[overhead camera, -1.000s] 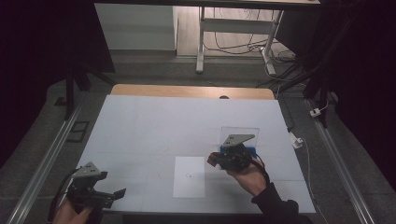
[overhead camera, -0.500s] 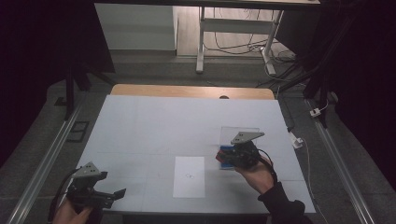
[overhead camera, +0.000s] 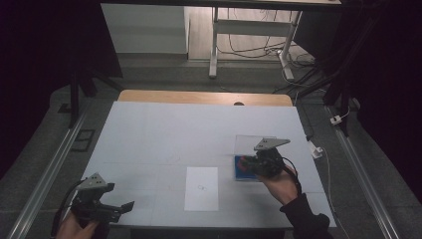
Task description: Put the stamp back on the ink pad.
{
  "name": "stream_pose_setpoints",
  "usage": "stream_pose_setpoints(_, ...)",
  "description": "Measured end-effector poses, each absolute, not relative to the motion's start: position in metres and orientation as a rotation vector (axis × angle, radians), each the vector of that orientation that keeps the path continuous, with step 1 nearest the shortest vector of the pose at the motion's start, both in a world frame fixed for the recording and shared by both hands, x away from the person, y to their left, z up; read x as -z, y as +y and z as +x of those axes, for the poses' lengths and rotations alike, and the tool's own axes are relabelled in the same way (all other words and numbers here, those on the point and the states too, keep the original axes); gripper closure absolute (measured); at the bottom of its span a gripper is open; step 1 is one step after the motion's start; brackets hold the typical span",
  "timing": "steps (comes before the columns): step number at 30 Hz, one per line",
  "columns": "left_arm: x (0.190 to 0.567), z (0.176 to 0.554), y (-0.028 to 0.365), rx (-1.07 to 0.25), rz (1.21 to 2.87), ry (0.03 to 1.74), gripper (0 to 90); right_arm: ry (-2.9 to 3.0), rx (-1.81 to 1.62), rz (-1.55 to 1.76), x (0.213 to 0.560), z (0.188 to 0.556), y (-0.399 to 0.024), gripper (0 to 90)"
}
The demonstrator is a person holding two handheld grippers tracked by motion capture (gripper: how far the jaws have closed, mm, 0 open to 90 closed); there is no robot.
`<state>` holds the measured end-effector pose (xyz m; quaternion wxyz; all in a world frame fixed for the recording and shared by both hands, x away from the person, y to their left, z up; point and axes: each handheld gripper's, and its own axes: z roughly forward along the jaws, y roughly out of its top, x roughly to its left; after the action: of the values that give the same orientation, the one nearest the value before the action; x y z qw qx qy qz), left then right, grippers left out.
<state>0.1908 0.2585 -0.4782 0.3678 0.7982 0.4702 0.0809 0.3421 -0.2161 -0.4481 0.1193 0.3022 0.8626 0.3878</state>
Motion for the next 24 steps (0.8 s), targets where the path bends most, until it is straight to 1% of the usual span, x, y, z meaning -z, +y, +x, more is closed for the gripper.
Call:
stream_pose_setpoints(12,0.478,0.191,0.258,-0.206,2.049,1.207,2.0,2.470,-1.104,0.961,0.449,0.351,-0.237,79.0)
stream_pose_setpoints(24,0.478,0.191,0.259,-0.207,2.049,1.207,2.0,2.445,-1.078,1.006,0.453,0.357,-0.250,79.0)
